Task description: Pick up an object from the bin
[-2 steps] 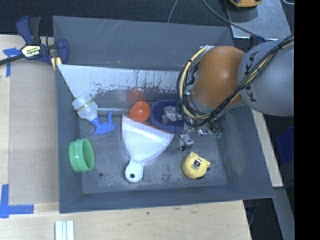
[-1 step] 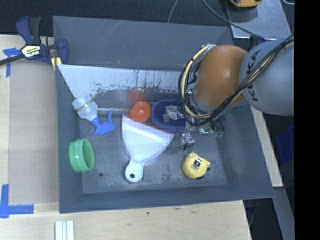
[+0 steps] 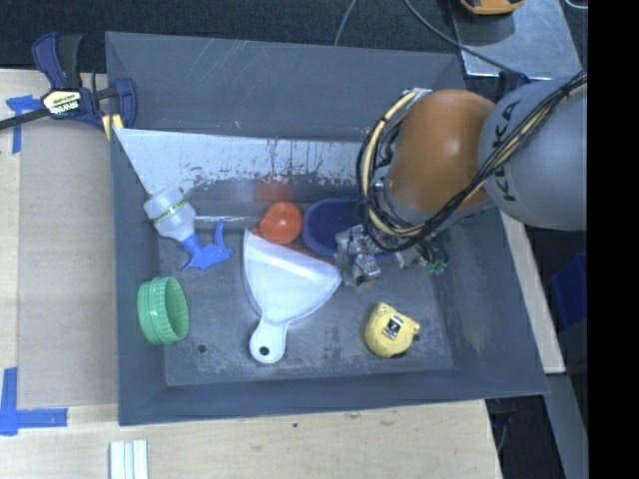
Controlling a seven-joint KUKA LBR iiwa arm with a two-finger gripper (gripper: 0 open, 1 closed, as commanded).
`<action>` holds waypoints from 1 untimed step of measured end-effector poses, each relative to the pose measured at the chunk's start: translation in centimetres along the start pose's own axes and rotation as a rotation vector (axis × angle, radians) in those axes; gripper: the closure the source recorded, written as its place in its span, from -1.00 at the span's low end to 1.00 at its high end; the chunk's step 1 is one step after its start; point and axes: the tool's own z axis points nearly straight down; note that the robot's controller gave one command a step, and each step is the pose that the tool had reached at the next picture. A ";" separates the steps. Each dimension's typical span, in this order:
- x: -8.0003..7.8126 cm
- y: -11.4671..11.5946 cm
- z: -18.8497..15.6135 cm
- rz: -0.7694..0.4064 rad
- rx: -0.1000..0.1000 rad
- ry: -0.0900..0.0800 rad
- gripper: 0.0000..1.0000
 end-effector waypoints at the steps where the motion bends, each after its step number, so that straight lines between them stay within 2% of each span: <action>1: 0.0 0.0 0.0 -0.001 0.000 0.000 -1.00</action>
Offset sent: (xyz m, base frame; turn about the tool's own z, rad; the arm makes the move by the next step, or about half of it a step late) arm 0.0000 0.0000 0.0000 0.0000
